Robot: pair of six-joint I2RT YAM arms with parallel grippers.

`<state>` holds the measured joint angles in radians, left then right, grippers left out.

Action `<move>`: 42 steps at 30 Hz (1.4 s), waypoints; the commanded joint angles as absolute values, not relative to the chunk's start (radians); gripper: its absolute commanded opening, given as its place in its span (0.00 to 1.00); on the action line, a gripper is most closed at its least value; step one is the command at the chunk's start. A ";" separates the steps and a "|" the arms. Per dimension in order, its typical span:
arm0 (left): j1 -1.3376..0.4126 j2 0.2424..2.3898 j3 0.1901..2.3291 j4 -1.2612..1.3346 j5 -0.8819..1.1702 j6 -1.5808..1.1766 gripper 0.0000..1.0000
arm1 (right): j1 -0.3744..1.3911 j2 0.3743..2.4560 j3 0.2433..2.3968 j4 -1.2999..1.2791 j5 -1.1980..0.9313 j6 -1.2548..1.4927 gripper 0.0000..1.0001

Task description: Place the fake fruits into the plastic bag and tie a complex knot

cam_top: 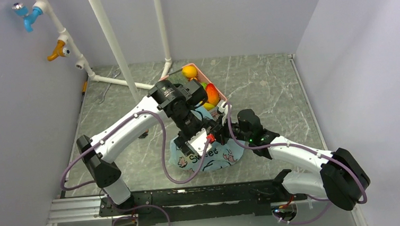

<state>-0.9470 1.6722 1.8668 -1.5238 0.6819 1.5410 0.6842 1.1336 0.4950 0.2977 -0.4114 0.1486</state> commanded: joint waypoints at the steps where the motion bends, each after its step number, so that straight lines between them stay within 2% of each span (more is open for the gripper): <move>1: -0.954 1.687 1.850 -1.574 0.683 1.610 0.79 | 0.680 1.115 0.530 0.322 -0.430 0.129 0.00; 6: -0.881 1.672 1.910 -1.549 0.746 1.475 0.03 | 0.604 1.080 0.528 0.265 -0.405 0.139 0.00; 7: -0.847 1.656 1.926 -1.462 0.773 1.364 0.00 | 0.564 1.069 0.529 0.248 -0.395 0.139 0.00; 10: -0.709 1.576 1.859 -1.139 0.860 0.957 0.00 | 0.482 1.037 0.546 0.168 -0.352 0.134 0.00; 13: -0.550 1.407 1.571 -0.597 0.777 0.369 0.00 | 0.466 0.992 0.551 0.107 -0.281 0.095 0.00; 16: -0.490 1.237 1.289 -0.232 0.595 0.097 0.00 | 0.469 0.997 0.537 0.072 -0.288 0.058 0.00; 18: -0.489 1.181 1.202 -0.138 0.496 0.014 0.00 | 0.481 1.031 0.527 0.058 -0.277 0.027 0.00; 23: -0.488 1.120 1.146 -0.130 0.291 -0.099 0.00 | 0.501 1.117 0.537 0.011 -0.241 -0.082 0.00; 27: -0.500 1.084 1.105 -0.108 0.432 -0.068 0.00 | 0.500 1.128 0.595 -0.063 -0.296 -0.087 0.02; 28: -0.506 1.082 1.101 -0.109 0.456 -0.064 0.00 | 0.498 1.108 0.618 -0.080 -0.321 -0.078 0.15; 30: -0.522 1.083 1.096 -0.120 0.494 -0.049 0.00 | 0.498 1.060 0.669 -0.117 -0.356 -0.064 0.49; 31: -0.532 1.083 1.094 -0.123 0.499 -0.044 0.00 | 0.496 1.035 0.698 -0.138 -0.365 -0.057 0.62; 32: -0.541 1.082 1.088 -0.118 0.504 -0.042 0.00 | 0.496 1.008 0.727 -0.159 -0.380 -0.054 0.70; 34: -0.553 1.082 1.076 -0.101 0.508 -0.050 0.00 | 0.495 0.961 0.792 -0.207 -0.419 -0.051 0.78; 36: -0.564 1.086 1.075 -0.097 0.513 -0.051 0.00 | 0.496 0.919 0.837 -0.235 -0.450 -0.057 0.82; 42: -0.577 1.085 1.075 -0.086 0.512 -0.058 0.00 | 0.529 0.889 0.887 -0.134 -0.585 -0.021 0.82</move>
